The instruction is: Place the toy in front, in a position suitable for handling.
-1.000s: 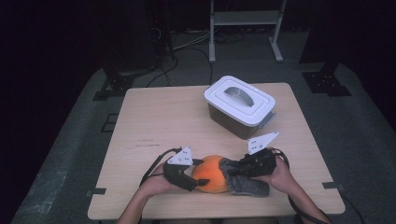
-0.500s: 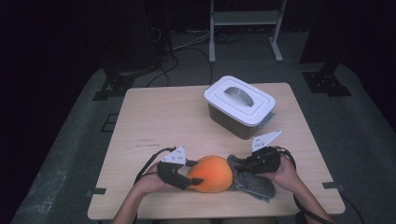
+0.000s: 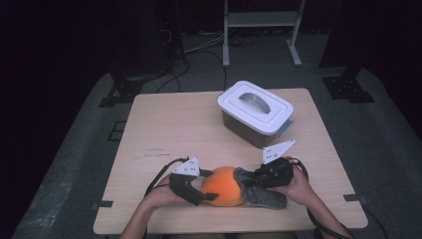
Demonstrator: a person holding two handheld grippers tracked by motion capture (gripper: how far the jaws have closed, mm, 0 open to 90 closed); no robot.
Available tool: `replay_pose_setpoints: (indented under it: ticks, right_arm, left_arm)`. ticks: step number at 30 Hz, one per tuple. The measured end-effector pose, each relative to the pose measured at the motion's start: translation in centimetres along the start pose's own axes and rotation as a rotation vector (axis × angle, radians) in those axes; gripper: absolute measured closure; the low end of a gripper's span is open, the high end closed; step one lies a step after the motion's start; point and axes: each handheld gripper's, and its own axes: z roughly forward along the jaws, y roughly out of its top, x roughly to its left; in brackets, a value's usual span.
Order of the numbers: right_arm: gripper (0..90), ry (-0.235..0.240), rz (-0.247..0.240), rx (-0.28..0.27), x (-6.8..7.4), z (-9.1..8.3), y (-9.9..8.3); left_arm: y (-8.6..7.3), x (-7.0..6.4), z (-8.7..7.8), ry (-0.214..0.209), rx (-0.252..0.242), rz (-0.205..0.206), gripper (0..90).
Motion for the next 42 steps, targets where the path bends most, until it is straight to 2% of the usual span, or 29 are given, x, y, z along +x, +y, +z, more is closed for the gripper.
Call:
replay_pose_setpoints:
  ticks: [2, 5, 8, 11, 13, 15, 17, 18, 21, 24, 27, 30, 32, 34, 36, 39, 42]
  right_arm:
    - [75.7, 0.006, 0.002, 0.000, 0.0, 0.0, -0.1]
    - [75.6, 0.009, 0.001, 0.005, -0.1, 0.1, -0.2]
    - [75.8, -0.007, -0.005, -0.001, -0.1, -0.2, 0.1]
    - [76.6, -0.051, -0.030, -0.025, 0.3, -0.9, 0.8]
    - [76.8, -0.050, -0.043, -0.074, 0.7, -1.6, 1.4]
    - [76.8, -0.055, -0.067, -0.107, 1.3, -1.6, 2.2]
    - [76.6, -0.059, -0.094, -0.096, 1.9, -1.0, 2.6]
    - [76.6, -0.077, -0.107, -0.071, 2.2, -0.4, 2.6]
    - [76.5, -0.067, -0.091, -0.063, 1.7, -0.1, 2.2]
    - [76.6, -0.097, -0.062, -0.055, 0.8, -0.6, 1.4]
    - [76.5, -0.123, -0.027, -0.023, -0.1, -0.9, 0.2]
    - [76.5, -0.132, 0.004, -0.003, -0.6, -1.2, -0.7]
    - [76.6, -0.130, -0.002, -0.030, -0.4, -1.6, -0.4]
    - [76.7, -0.096, -0.026, -0.088, 0.3, -1.9, 0.6]
    - [76.6, -0.080, -0.047, -0.112, 1.0, -1.8, 1.5]
    - [76.0, -0.090, -0.083, -0.077, 1.5, -0.8, 2.0]
    - [76.2, -0.079, -0.061, -0.050, 1.0, -0.2, 1.4]
  left_arm:
    - [0.2, 0.1, 0.3, 0.014, 0.008, -0.018, 9.9]
    - [0.1, 0.0, 0.6, 0.009, 0.011, -0.020, 9.5]
    - [0.5, -0.2, 0.3, 0.036, 0.010, 0.004, 26.9]
    - [1.1, -0.6, 0.0, 0.097, -0.040, 0.026, 39.4]
    - [1.6, -0.8, 0.3, 0.139, -0.031, 0.066, 41.1]
    - [1.8, -1.1, 0.7, 0.149, -0.043, 0.083, 41.0]
    - [2.0, -1.2, 0.8, 0.159, -0.044, 0.092, 41.0]
    - [2.0, -1.2, 0.8, 0.162, -0.043, 0.096, 41.0]
    - [1.7, -1.2, 0.8, 0.154, -0.039, 0.090, 40.7]
    - [1.4, -1.0, 0.7, 0.143, -0.037, 0.080, 39.9]
    - [1.1, -1.0, 0.6, 0.128, -0.032, 0.079, 37.9]
    - [1.2, -1.1, 0.7, 0.126, -0.033, 0.074, 35.7]
    - [1.3, -1.2, 0.8, 0.130, -0.029, 0.080, 35.1]
    - [1.5, -1.4, 1.0, 0.129, -0.034, 0.088, 34.7]
    - [1.7, -1.8, 1.2, 0.131, -0.029, 0.108, 33.9]
    - [1.8, -1.9, 1.2, 0.136, -0.022, 0.111, 31.2]
    - [1.8, -1.7, 1.1, 0.128, -0.024, 0.084, 25.4]
